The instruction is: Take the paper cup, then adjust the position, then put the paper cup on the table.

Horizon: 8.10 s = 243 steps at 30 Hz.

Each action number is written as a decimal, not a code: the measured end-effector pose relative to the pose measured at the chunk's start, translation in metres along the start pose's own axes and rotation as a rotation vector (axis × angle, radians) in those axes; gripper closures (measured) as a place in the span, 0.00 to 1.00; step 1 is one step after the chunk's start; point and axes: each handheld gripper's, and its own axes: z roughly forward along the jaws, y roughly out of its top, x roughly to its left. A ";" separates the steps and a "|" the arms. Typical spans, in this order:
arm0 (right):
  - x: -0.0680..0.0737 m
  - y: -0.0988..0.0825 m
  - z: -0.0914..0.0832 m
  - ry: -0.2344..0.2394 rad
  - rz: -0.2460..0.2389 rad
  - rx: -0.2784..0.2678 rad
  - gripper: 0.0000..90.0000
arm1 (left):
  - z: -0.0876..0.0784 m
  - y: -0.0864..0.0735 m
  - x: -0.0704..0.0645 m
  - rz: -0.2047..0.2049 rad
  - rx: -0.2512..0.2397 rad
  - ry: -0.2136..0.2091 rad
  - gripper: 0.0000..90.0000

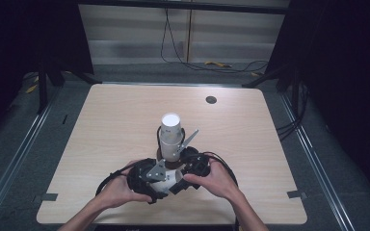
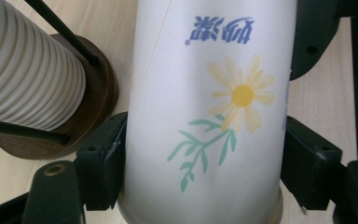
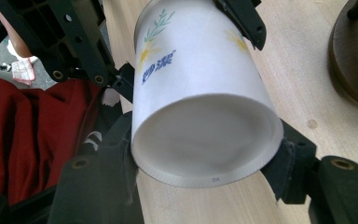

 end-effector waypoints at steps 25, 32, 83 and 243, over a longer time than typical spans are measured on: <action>-0.002 -0.006 -0.006 -0.047 0.000 -0.036 0.41 | -0.026 -0.016 0.012 -0.132 -0.210 0.010 0.21; -0.004 -0.011 -0.009 -0.059 0.009 -0.060 0.41 | -0.032 -0.023 0.014 -0.186 -0.275 0.003 0.21; -0.013 -0.032 -0.030 -0.091 0.007 -0.286 0.41 | -0.048 -0.055 0.027 -0.356 -0.476 0.037 0.18; -0.012 -0.061 -0.038 -0.263 0.045 -0.647 0.16 | -0.087 -0.080 0.053 -0.480 -0.612 0.062 0.29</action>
